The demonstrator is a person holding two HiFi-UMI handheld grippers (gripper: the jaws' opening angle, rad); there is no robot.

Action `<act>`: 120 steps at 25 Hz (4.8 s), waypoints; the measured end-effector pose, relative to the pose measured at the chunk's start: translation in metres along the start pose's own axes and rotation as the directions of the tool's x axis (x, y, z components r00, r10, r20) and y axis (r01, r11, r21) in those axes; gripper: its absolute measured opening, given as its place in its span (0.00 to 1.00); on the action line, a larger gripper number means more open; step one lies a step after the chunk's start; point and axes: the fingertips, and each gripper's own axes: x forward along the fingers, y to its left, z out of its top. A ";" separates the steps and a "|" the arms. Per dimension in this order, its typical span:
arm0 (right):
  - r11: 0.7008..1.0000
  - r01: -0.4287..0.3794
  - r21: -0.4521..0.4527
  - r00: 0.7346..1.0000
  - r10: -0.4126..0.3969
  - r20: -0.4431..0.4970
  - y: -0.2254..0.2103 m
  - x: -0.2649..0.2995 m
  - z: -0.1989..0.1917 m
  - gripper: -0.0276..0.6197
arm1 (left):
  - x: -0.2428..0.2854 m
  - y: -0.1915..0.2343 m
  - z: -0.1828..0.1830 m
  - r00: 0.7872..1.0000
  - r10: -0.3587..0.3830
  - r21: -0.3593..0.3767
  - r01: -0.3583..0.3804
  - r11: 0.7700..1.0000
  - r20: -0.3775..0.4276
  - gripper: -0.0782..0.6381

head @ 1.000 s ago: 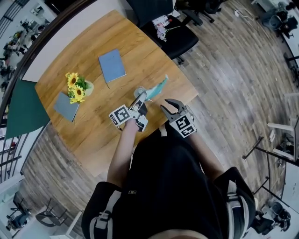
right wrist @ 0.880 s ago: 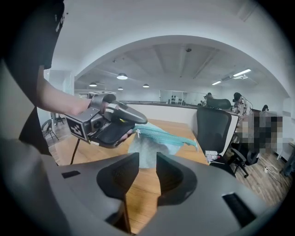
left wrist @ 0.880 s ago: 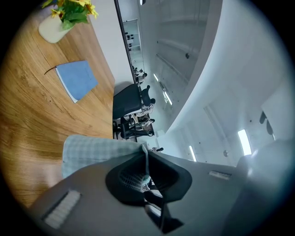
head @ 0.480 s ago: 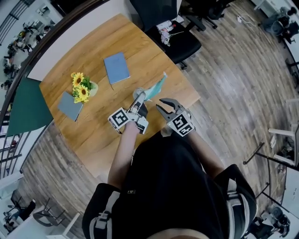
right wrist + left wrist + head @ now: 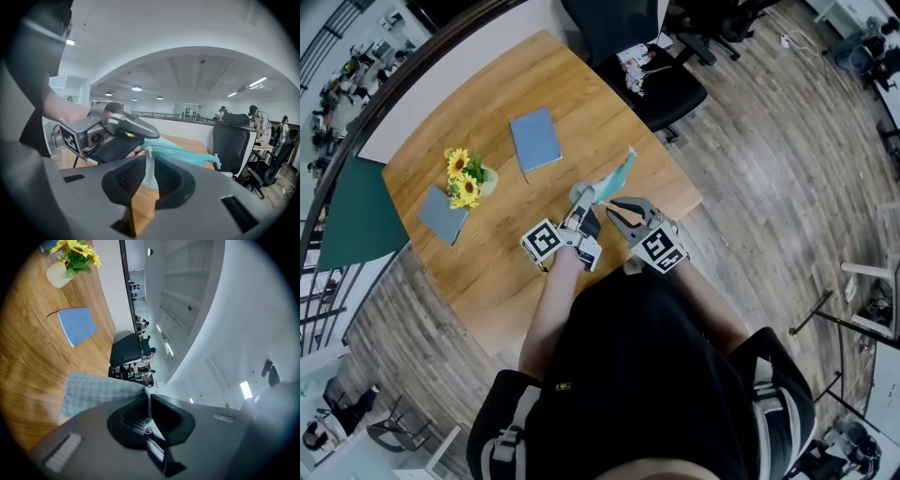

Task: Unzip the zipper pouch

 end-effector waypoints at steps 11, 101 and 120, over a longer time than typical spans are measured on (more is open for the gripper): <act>1.000 0.018 -0.006 1.000 -0.018 0.021 -0.007 0.002 0.005 0.07 | 0.009 0.004 -0.006 1.000 0.020 -0.012 -0.020 1.000 0.001 0.12; 0.983 0.172 0.066 0.985 -0.172 -0.009 -0.087 -0.064 -0.021 0.05 | 0.046 -0.017 -0.078 0.997 0.083 0.054 -0.082 0.995 -0.007 0.13; 0.990 0.135 0.040 0.991 -0.135 0.008 -0.131 -0.072 -0.024 0.05 | 0.082 -0.026 -0.087 0.998 0.057 0.051 -0.058 0.997 0.037 0.13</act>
